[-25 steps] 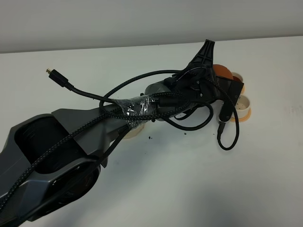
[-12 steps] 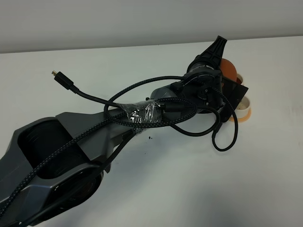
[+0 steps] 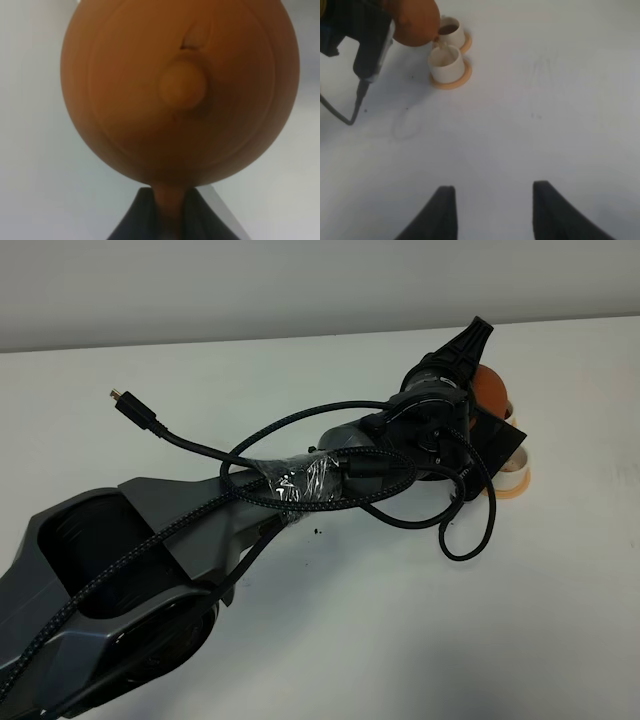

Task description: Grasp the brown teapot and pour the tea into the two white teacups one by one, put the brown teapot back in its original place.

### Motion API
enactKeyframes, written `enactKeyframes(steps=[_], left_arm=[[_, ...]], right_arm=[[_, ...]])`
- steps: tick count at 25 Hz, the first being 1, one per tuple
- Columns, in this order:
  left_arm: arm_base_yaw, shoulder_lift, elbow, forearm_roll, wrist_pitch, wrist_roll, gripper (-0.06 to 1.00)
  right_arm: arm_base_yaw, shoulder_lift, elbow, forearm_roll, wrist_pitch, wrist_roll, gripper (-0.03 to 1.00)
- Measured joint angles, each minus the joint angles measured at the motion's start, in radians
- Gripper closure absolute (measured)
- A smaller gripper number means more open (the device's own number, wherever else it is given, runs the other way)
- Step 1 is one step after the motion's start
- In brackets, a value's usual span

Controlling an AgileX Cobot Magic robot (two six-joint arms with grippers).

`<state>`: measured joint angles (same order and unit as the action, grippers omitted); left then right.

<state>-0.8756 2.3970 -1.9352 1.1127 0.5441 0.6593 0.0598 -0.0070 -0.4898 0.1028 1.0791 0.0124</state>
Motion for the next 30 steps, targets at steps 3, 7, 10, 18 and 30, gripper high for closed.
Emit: enactKeyframes(steps=[3,7,10,18,30], left_arm=[[0.0,0.0,0.0,0.016,-0.003,0.023,0.82],[-0.001,0.0,0.0,0.021,-0.015,0.045,0.82],[-0.001,0.0,0.0,0.022,-0.027,0.068,0.82],[-0.001,0.0,0.0,0.022,-0.032,0.099,0.82],[-0.001,0.0,0.0,0.023,-0.032,0.159,0.82]], right_arm=[[0.0,0.0,0.0,0.0,0.0,0.0,0.6],[0.0,0.0,0.0,0.0,0.0,0.0,0.6],[0.0,0.0,0.0,0.0,0.0,0.0,0.6],[0.0,0.0,0.0,0.0,0.0,0.0,0.6],[0.0,0.0,0.0,0.0,0.0,0.0,0.6]])
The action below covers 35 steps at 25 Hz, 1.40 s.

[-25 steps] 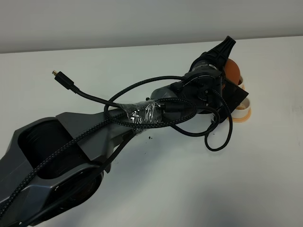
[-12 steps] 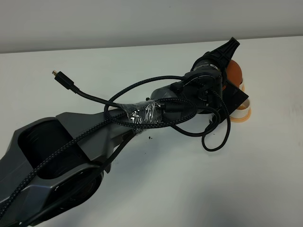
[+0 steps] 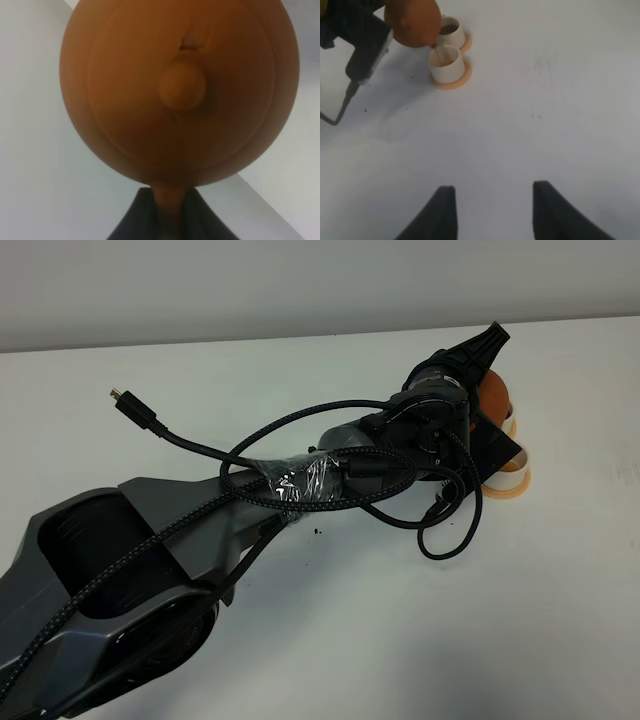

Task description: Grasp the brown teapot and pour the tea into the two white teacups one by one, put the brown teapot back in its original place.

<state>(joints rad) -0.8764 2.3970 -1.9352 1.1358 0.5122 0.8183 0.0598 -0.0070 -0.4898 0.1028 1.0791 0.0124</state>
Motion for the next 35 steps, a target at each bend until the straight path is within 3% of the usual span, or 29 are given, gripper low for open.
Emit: enactKeyframes(steps=[35], left_arm=[[0.0,0.0,0.0,0.119,-0.027,0.01,0.82]], right_arm=[[0.0,0.0,0.0,0.0,0.0,0.0,0.6]])
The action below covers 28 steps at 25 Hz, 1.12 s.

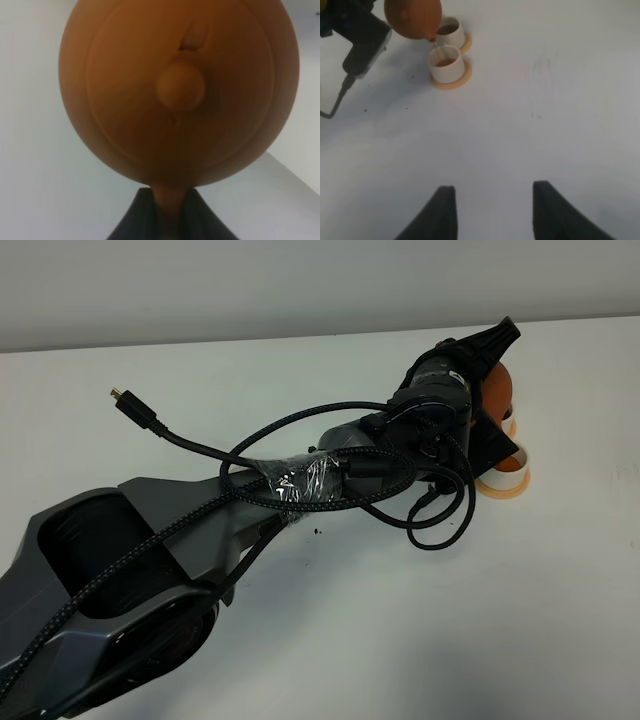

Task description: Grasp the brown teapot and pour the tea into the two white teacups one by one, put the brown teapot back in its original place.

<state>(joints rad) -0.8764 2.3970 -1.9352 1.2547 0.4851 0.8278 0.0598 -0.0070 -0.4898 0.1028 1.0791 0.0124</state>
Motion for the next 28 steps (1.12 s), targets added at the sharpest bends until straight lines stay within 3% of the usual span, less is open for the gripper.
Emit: enactKeyframes(steps=[12,28], left_arm=[[0.0,0.0,0.0,0.015,-0.023,-0.001,0.82],[0.0,0.0,0.0,0.105,-0.028,-0.003,0.82]], right_arm=[[0.0,0.0,0.0,0.0,0.0,0.0,0.6],[0.0,0.0,0.0,0.0,0.0,0.0,0.6]])
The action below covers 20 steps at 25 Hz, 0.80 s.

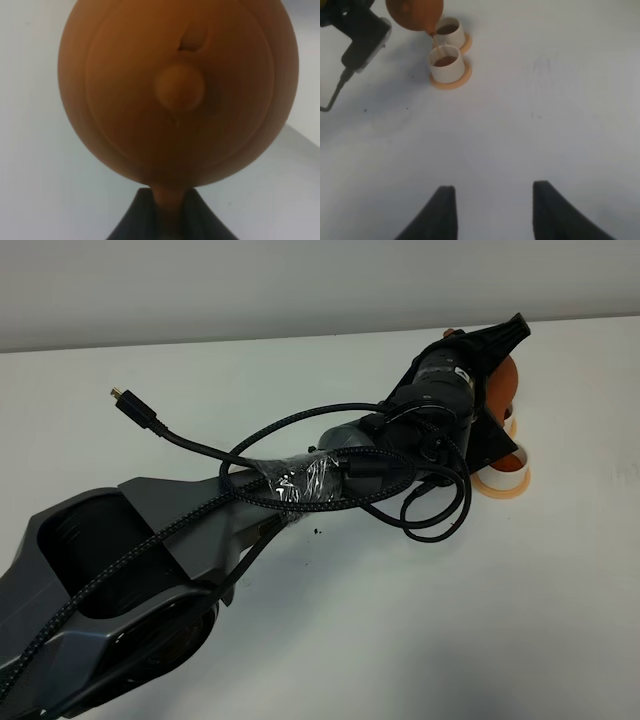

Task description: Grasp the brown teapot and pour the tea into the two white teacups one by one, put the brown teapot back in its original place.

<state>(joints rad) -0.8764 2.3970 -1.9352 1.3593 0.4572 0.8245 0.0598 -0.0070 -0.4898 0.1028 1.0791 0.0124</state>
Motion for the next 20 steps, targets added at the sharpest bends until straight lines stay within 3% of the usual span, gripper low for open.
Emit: enactKeyframes(steps=[20], left_arm=[[0.0,0.0,0.0,0.068,-0.019,-0.023,0.82]], right_arm=[[0.0,0.0,0.0,0.0,0.0,0.0,0.6]])
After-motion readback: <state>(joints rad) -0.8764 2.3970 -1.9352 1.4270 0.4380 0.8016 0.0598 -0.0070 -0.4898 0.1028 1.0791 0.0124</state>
